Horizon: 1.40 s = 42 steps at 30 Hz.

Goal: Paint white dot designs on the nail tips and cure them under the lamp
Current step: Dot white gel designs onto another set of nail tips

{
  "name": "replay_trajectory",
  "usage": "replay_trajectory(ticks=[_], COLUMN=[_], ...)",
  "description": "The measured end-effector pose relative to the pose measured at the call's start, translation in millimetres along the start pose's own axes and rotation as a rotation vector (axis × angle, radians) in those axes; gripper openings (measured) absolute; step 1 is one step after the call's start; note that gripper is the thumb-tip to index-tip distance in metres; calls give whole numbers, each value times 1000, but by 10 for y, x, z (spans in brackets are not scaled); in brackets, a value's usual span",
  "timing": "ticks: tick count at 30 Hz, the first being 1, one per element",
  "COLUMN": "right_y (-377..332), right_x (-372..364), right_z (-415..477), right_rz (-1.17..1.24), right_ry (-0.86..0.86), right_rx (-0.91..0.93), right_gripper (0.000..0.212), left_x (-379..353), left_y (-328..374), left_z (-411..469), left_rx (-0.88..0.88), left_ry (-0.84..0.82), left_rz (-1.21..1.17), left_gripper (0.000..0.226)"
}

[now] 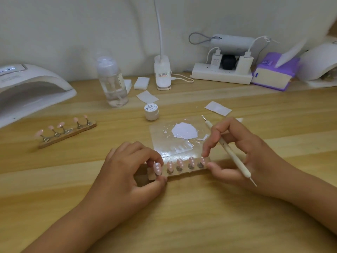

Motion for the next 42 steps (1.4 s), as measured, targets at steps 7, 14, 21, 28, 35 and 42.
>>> replay_trajectory(ticks=[7,14,21,28,35,42], right_y=[11,-18,-201,-533,-516,144], right_x=[-58,-36,64,-128,-7,459], right_z=[3,4,10,233,92,141], right_rz=[27,-65,-133,76,-73,-589], right_ry=[-3,-2,165,75,200,243], right_rx=[-7,56,159,-59,129,-49], right_gripper=[45,43,46,37,49,26], left_x=[6,-10,7,-77,-54,-27], left_y=[12,-11,43,477,457,379], left_z=[2,5,-1,6,-27,-61], left_rx=[4,24,-22,-201,-104,-74], left_ry=[-2,4,116,297,298,371], left_rz=[-1,-8,36,-157,-215,-261], left_gripper=[23,25,40,20,14,15])
Point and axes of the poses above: each hand's wrist, its own z-axis towards the middle knuckle, its own x-axis out of the back of the hand, y = z × x, the point moved 1 cm from there along z, towards the middle knuckle, and after that the axes turned 15 degrees about y, right-handed, at the moved point
